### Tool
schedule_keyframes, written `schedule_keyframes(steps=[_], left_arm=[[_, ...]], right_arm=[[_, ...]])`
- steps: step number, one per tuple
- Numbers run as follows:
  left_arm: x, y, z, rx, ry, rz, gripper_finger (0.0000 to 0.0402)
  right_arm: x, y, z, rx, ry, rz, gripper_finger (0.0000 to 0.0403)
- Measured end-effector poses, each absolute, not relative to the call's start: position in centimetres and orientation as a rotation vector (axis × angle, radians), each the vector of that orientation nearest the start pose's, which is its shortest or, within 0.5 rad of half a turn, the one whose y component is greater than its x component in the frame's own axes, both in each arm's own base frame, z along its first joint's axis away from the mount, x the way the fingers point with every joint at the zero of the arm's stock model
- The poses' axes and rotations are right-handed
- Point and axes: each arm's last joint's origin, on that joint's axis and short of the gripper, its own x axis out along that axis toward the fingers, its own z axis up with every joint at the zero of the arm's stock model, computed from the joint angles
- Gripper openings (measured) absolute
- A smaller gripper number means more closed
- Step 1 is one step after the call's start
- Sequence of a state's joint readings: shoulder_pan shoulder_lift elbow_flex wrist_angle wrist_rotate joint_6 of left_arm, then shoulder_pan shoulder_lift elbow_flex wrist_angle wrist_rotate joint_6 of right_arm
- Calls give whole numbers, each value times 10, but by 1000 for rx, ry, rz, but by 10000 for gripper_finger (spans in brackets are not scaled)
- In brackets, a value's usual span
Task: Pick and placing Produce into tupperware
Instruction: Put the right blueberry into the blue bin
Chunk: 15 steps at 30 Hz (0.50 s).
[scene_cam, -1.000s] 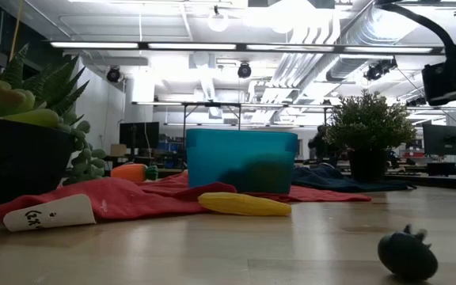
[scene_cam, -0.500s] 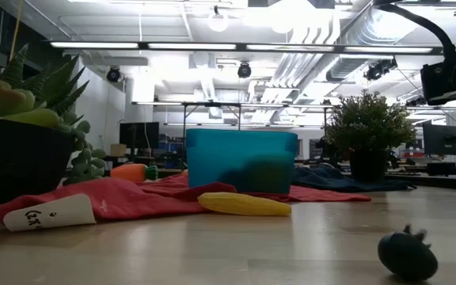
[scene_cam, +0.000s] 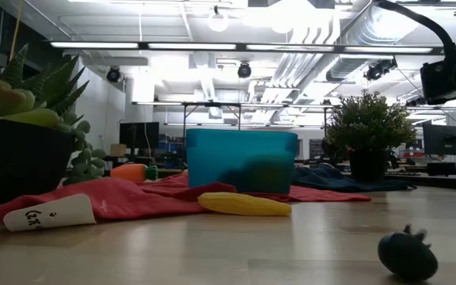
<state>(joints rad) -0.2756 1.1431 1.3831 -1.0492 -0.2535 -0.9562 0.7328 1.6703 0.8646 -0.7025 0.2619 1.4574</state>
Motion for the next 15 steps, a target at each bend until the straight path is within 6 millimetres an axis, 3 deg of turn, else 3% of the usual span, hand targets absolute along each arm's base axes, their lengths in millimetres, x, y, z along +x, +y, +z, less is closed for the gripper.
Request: schedule_keyframes(steps=[15], left_arm=[[195,-48,391,-696,718,346,166]], right_arm=[[203,173,136,510,1227,-590,104]])
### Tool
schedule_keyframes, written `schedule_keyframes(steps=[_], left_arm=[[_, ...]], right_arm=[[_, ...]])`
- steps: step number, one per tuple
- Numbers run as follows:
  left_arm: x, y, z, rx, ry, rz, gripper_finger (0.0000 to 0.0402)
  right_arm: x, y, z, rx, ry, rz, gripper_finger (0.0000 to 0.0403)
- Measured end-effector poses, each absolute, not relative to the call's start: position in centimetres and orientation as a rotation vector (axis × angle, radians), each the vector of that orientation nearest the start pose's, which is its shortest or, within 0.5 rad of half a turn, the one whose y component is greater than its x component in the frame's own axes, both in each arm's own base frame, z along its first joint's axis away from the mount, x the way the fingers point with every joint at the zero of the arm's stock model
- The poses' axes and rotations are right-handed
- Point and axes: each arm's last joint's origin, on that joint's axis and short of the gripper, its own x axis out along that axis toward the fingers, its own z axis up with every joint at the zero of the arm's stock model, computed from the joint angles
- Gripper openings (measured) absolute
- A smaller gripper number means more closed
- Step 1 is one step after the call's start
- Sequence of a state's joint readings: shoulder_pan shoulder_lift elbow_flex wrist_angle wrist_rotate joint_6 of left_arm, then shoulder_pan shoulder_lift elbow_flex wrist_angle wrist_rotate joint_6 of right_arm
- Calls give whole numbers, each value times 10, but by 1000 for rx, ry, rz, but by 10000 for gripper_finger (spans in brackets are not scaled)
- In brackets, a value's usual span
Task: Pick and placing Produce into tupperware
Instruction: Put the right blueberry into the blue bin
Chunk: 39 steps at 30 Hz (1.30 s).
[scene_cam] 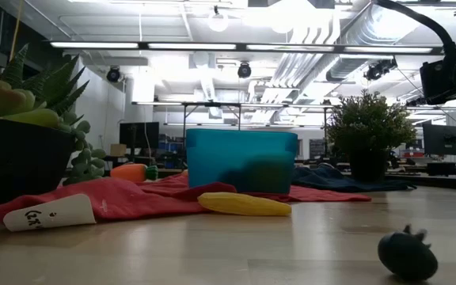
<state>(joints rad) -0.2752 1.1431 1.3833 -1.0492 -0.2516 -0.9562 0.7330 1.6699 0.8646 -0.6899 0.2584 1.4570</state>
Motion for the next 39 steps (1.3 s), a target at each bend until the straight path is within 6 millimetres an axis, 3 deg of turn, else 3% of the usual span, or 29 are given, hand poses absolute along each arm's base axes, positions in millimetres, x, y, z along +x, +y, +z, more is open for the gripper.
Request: schedule_keyframes(steps=[15,24,31,39], left_arm=[[195,-48,391,-700,724,338,166],[195,-48,391,-698,723,337,166],[195,-48,391,-690,724,335,166],[195,-48,391,-684,729,326,166]], right_arm=[[204,173,136,518,1222,-583,52],[203,174,139,549,1214,-579,44],[202,179,165,572,1183,-538,44],[214,197,213,560,1060,-363,44]])
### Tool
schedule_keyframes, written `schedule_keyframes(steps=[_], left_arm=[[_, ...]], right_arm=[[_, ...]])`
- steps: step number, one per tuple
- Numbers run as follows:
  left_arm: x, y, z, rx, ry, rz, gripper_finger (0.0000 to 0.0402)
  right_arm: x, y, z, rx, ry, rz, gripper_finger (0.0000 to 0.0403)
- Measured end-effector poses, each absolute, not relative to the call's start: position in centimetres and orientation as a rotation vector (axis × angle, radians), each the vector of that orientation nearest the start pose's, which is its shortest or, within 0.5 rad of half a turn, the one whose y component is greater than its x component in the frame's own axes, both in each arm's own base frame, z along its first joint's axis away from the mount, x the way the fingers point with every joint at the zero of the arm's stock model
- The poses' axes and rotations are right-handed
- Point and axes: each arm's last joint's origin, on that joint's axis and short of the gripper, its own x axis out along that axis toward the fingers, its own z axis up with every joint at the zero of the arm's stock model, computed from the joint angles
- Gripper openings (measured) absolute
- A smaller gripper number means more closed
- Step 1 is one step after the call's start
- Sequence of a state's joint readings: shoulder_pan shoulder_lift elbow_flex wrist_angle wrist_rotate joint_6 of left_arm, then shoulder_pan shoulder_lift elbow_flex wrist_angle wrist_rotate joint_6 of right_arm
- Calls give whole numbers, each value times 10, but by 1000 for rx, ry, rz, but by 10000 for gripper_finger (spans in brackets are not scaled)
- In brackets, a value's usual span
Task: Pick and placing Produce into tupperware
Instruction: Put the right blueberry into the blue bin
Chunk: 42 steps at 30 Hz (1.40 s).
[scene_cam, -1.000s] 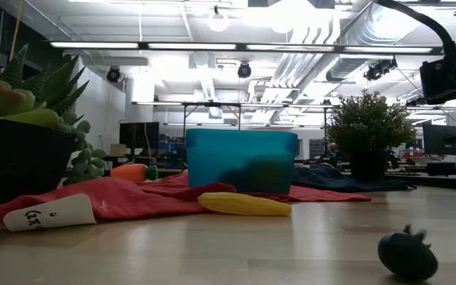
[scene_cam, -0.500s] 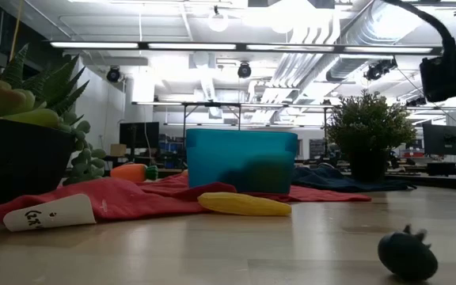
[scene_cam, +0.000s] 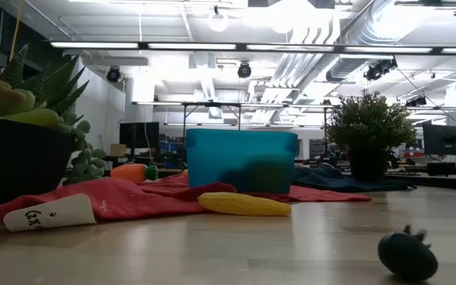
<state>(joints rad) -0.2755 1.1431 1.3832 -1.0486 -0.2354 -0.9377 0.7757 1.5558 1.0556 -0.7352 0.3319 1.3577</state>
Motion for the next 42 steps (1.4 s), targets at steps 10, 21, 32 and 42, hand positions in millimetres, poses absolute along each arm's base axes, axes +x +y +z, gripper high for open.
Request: schedule_keyframes(steps=[10,21,32,42], left_arm=[[195,-48,391,-675,729,324,166],[195,-47,391,-649,713,343,166],[195,-48,391,-545,752,257,166],[195,-49,391,-418,769,191,166]], right_arm=[[247,195,267,419,934,-182,44],[284,157,289,364,832,-188,44],[323,87,295,453,729,-297,44],[344,44,274,514,772,-364,44]])
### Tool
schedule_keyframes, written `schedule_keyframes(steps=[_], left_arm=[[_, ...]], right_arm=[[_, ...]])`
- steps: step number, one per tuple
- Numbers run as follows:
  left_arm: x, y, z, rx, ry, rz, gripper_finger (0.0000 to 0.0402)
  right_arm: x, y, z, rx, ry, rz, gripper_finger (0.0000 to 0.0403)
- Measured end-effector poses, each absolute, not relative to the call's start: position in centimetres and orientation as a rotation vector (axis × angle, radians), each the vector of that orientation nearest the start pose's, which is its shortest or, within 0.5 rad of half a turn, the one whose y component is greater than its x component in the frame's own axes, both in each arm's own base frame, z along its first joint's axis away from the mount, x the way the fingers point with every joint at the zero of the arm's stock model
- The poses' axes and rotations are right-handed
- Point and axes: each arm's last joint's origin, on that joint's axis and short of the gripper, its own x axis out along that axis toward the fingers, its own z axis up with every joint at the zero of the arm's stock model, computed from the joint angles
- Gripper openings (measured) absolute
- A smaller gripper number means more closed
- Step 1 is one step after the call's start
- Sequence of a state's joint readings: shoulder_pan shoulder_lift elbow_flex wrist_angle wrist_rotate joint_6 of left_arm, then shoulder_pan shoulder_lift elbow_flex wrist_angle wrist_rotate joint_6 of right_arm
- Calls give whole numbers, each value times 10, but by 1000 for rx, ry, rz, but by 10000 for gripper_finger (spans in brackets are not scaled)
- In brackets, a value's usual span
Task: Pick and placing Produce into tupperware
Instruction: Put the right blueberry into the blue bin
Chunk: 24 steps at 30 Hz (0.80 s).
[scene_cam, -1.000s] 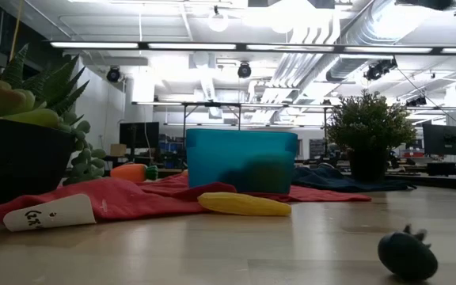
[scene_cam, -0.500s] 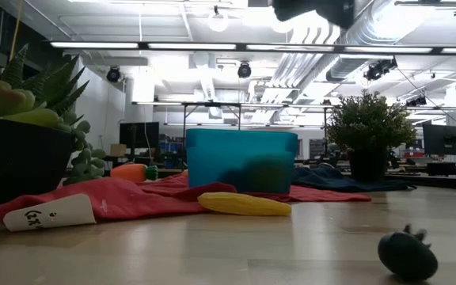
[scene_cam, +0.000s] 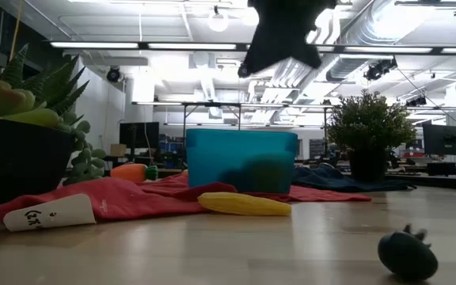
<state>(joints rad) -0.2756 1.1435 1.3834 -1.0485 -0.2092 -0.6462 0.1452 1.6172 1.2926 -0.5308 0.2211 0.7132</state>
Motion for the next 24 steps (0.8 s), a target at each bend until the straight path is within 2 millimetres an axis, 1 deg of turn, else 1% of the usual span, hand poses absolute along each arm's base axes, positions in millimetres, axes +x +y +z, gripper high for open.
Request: schedule_keyframes(steps=[4,9,13,15,20,24], left_arm=[[195,-49,391,-380,772,175,166],[195,-49,391,-358,775,166,166],[195,-49,391,-357,775,165,166],[195,-49,391,-356,774,165,166],[195,-49,390,-355,774,165,166],[196,-49,384,-340,792,171,166]], right_arm=[[357,36,251,534,836,-371,44],[367,32,233,537,860,-392,44],[373,30,217,555,917,-389,44],[374,28,213,558,924,-396,44],[375,22,212,577,917,-425,44],[374,15,211,579,934,-448,44]])
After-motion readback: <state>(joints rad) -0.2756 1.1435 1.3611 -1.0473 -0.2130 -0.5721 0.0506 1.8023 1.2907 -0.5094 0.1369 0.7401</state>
